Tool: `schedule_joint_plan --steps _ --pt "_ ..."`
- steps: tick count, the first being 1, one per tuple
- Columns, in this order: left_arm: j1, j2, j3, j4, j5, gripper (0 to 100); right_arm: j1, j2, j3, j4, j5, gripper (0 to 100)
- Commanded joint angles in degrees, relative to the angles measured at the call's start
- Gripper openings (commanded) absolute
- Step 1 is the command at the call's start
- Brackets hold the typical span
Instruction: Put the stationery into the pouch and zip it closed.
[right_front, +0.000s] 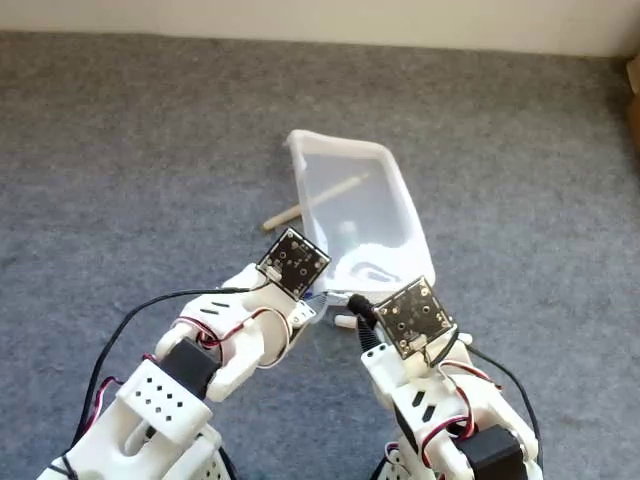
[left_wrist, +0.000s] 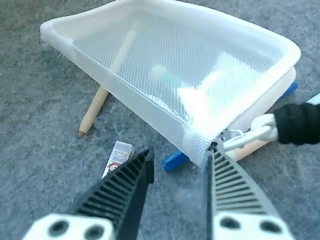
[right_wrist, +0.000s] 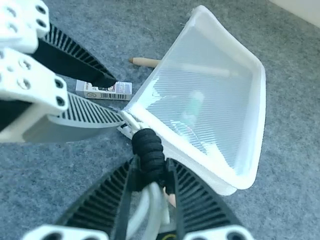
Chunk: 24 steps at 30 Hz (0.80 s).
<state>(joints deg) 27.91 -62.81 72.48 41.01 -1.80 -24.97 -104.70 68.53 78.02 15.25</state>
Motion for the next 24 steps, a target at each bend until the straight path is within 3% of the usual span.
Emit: schedule_joint_plan --steps 1,7,10,24 --pt "-0.57 0.84 -2.77 -3.69 0.62 17 -0.66 0.66 -3.74 -0.13 0.18 0.5" --pt "0.13 0.84 1.8 -10.37 0.62 17 -0.66 0.66 -3.65 -0.13 0.18 0.5" --pt "1.27 0.84 3.12 -12.22 0.35 11 -0.66 0.66 -3.65 -0.13 0.18 0.5" --pt "2.07 0.4 3.03 -12.13 0.35 1 1.27 0.66 -4.09 -0.04 0.18 0.5"
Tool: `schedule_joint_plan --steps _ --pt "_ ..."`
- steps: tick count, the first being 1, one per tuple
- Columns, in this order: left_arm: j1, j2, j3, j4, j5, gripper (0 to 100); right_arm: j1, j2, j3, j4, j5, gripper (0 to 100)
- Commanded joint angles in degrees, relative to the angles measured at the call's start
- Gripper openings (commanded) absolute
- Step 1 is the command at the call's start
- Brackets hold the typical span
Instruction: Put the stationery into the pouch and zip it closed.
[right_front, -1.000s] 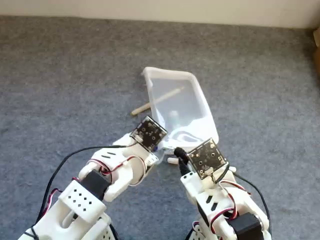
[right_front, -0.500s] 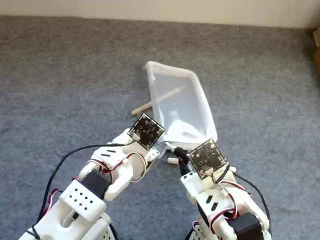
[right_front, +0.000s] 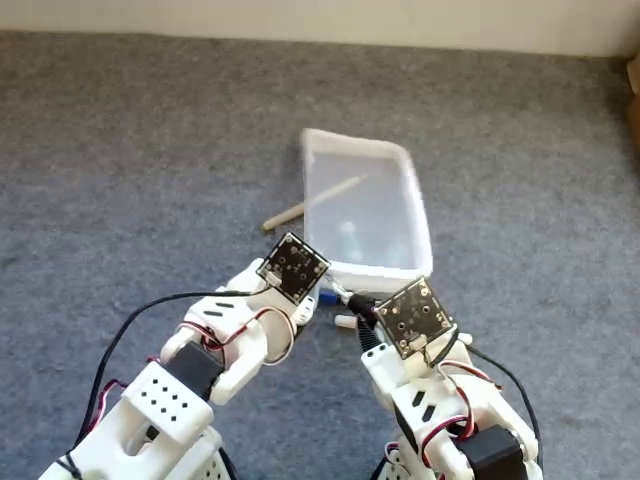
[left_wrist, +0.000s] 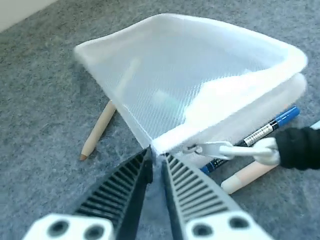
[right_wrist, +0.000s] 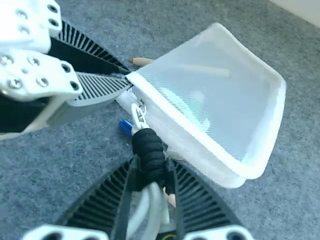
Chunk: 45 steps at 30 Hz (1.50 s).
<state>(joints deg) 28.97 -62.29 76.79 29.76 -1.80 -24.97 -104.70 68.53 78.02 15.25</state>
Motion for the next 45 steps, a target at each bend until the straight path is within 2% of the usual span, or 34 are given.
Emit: schedule_joint_plan --steps 1,9,12,18,24,28,35,45 --pt "0.92 -0.13 -1.89 -0.62 0.44 1 2.42 0.66 -4.09 -0.04 0.18 0.5" --pt "-4.44 -0.22 -8.13 7.12 0.62 1 7.78 0.57 -4.35 -0.31 0.44 0.5" --pt "-5.05 -0.22 -8.57 7.56 0.62 1 9.89 0.57 -6.73 -0.13 0.44 0.5" --pt "-6.29 -0.22 -13.32 13.8 1.05 1 13.93 0.57 -8.13 0.13 0.53 0.5" --pt "-11.3 -0.22 -14.9 14.77 3.6 1 17.36 0.57 -8.13 -0.31 0.62 0.5" --pt "-11.91 -0.31 -15.43 16.0 3.69 1 19.56 0.57 -8.13 -0.31 2.2 0.5" --pt "-11.91 -0.31 -20.09 22.77 3.78 1 22.02 0.66 -8.13 -0.4 2.55 0.5" --pt "-16.31 -0.31 -20.09 23.3 3.87 1 28.26 4.97 -7.78 -4.0 4.13 0.5"
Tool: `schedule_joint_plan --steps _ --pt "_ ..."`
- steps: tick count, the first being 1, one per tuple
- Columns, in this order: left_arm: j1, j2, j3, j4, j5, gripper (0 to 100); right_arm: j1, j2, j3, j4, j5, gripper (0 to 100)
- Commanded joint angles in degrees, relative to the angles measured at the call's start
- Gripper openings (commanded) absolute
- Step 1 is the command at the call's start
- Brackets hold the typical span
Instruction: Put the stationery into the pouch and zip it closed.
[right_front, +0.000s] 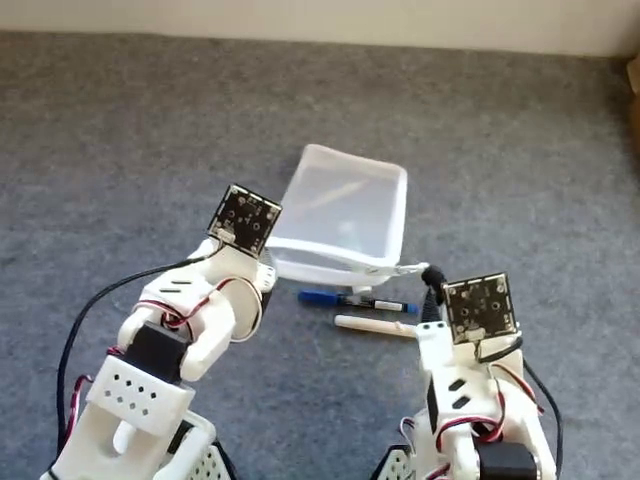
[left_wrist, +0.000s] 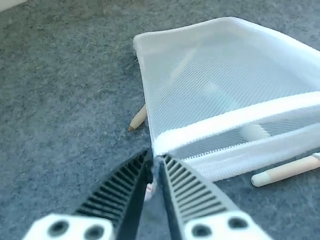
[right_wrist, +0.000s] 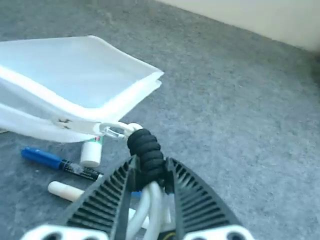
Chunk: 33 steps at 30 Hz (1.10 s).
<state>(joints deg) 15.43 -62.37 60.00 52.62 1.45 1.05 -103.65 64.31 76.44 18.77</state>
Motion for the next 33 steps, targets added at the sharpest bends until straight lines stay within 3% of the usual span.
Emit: schedule_joint_plan --steps 1,13,21,26,33 --pt "-3.03 -0.22 -3.21 0.44 0.62 1 2.24 5.41 -3.65 -2.95 0.62 0.5" --pt "-0.22 -0.22 -3.03 0.26 0.35 1 1.27 6.99 -4.35 -1.89 0.35 0.5" --pt "1.1 0.31 -2.86 0.09 2.99 20 -7.6 7.25 -12.7 5.49 0.26 0.5" --pt "1.45 0.4 -1.63 -0.18 4.4 21 -10.86 7.34 -17.27 8.66 -0.79 0.5" --pt "2.24 0.4 2.77 -7.65 4.4 21 -14.99 7.34 -18.59 9.01 -3.78 0.5"
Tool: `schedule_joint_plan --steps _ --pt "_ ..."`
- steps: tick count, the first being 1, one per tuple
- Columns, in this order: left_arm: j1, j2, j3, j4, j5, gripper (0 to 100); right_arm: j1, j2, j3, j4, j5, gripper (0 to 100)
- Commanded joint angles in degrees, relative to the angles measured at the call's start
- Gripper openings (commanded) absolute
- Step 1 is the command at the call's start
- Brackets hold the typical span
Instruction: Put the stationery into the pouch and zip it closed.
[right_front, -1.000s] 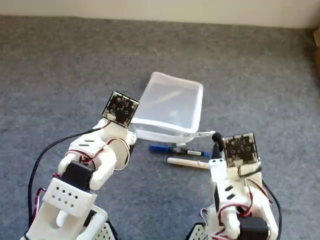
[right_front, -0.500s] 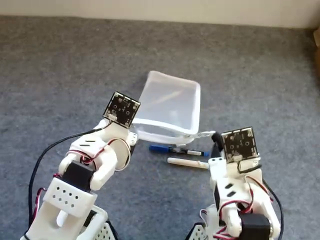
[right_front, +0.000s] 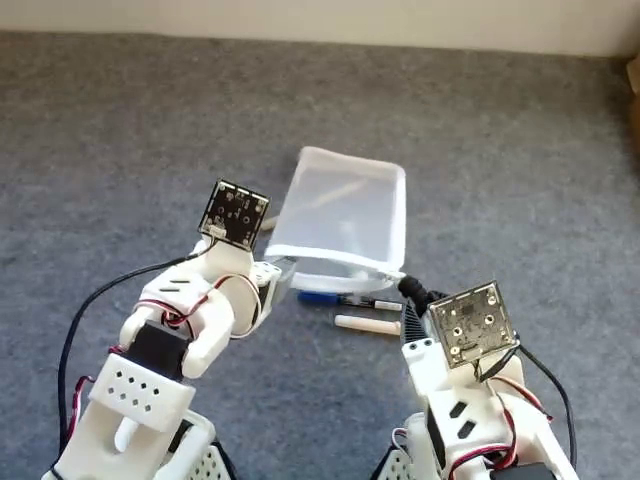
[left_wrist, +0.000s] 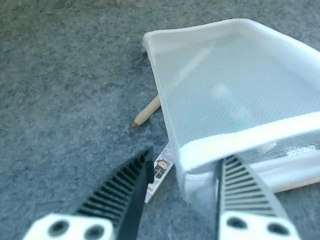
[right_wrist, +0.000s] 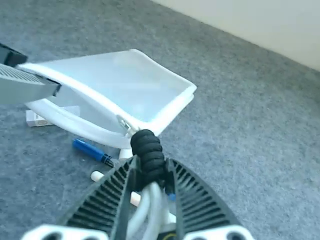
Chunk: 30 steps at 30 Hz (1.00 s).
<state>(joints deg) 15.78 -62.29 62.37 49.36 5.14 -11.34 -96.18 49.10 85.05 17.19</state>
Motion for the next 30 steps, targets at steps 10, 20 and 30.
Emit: schedule_joint_plan --steps 10,20,30 --pt "4.35 0.31 4.18 -7.12 -2.02 11 -5.23 -0.22 -3.47 0.84 -3.34 0.5" --pt "4.35 -0.22 2.51 -6.33 -3.87 1 -5.41 -0.22 -3.21 0.57 -3.43 0.5" --pt "3.91 0.22 -11.56 7.65 -3.87 1 -5.14 -0.22 -3.3 0.57 -3.96 6.3"
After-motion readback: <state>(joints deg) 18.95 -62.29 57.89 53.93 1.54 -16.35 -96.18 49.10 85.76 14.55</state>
